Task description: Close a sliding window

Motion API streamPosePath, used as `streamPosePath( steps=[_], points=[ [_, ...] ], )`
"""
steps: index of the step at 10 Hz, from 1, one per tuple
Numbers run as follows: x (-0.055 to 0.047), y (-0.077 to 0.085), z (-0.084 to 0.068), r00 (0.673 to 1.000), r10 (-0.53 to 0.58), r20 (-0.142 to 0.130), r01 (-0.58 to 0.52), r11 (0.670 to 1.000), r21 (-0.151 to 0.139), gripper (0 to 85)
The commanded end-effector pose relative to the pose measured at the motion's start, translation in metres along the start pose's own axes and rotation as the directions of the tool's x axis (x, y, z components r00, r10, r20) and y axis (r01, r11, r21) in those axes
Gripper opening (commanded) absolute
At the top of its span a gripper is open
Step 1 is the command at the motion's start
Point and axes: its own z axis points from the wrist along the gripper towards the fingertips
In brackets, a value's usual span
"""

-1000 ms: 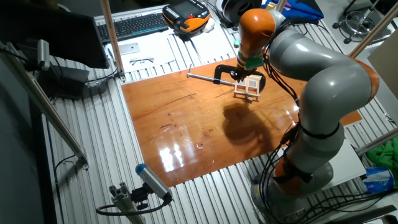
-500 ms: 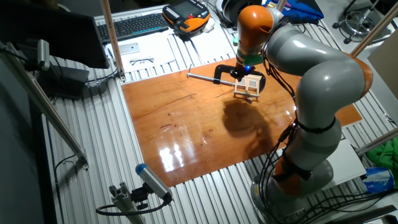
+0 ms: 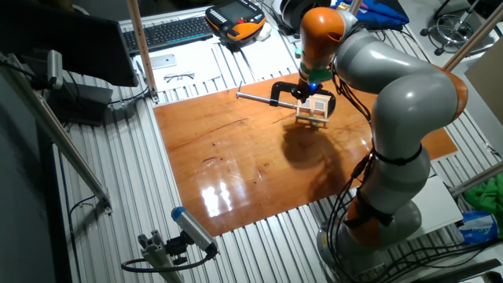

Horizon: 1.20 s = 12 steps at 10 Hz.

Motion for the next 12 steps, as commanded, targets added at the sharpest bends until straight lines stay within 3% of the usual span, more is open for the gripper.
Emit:
streamPosePath(
  steps=[1,4,5,7,8,10,11,12],
  points=[
    [-0.002,-0.001,0.003,1.000,-0.010,0.008,0.010,1.000,0.011,0.0],
    [-0.009,-0.008,0.021,1.000,-0.015,0.026,0.014,1.000,0.009,0.0],
    [-0.011,-0.011,0.028,1.000,0.002,0.019,-0.002,1.000,0.003,0.0],
    [-0.011,-0.013,0.041,0.993,0.115,-0.026,-0.115,0.993,-0.024,0.0],
    [-0.011,-0.016,0.047,0.982,0.186,-0.030,-0.186,0.982,-0.026,0.0],
    [-0.009,-0.023,0.056,0.956,0.290,-0.037,-0.290,0.957,-0.021,0.0],
    [-0.009,-0.024,0.056,0.935,0.349,-0.064,-0.351,0.936,-0.024,0.0],
    [-0.009,-0.024,0.056,0.910,0.404,-0.091,-0.405,0.914,0.003,0.0]
  ],
)
